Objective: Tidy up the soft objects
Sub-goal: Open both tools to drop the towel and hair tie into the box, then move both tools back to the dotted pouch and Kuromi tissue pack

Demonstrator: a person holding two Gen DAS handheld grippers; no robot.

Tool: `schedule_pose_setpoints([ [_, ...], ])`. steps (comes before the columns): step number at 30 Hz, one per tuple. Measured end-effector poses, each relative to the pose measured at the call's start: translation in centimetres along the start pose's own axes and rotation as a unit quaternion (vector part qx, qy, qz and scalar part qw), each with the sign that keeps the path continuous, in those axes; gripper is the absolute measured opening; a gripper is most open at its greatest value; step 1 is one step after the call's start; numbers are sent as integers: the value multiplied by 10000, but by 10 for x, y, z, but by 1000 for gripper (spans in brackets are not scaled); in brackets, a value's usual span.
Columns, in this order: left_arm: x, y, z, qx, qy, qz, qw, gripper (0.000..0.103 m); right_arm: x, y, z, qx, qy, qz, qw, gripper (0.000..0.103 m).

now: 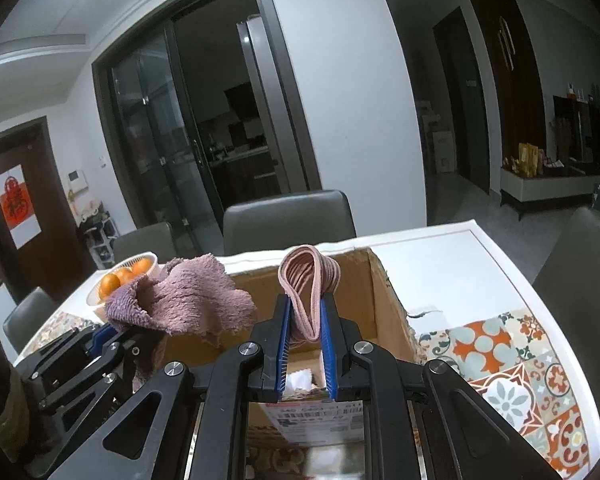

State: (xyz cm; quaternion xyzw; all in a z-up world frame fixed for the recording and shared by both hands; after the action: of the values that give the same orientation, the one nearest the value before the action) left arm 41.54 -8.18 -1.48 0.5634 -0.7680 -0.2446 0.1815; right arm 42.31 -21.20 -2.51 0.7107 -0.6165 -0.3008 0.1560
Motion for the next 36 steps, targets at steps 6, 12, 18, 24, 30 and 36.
schedule_pose_setpoints([
  [6, -1, -16, 5, -194, -70, -27, 9998, 17, 3, -16, 6, -198, 41, 42, 9998, 16],
  [12, 1, -28, 9, -345, -162, -75, 9992, 18, 7, -31, 10, -393, 80, 119, 9991, 16],
  [18, 3, -32, 8, -424, -186, -99, 9989, 48, 10, -37, 14, -498, 20, 111, 9987, 24],
  [24, -1, -28, 6, -440, -183, -228, 9986, 59, 12, -35, 13, -469, -17, 158, 9988, 40],
  [30, -6, -13, 7, -321, -99, -256, 9991, 60, 9, -26, 14, -431, -48, 137, 9990, 40],
  [36, -6, 8, 7, -169, -139, -312, 9993, 61, 3, -7, 15, -314, -21, 138, 9994, 40],
])
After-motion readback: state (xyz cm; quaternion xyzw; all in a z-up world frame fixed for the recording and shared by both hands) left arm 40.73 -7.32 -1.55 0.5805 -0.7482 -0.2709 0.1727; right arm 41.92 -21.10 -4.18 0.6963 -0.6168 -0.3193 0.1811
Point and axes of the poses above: each gripper's, at about its wrist camera, not at the fingertips, and y roughly against the way its jaws point, x to its right, z to its underside, the point moved 8 cm from there along -y, roughly the way its jaws point, and after that the axes turned 10 degrees about -x, right-handed, at the moved point
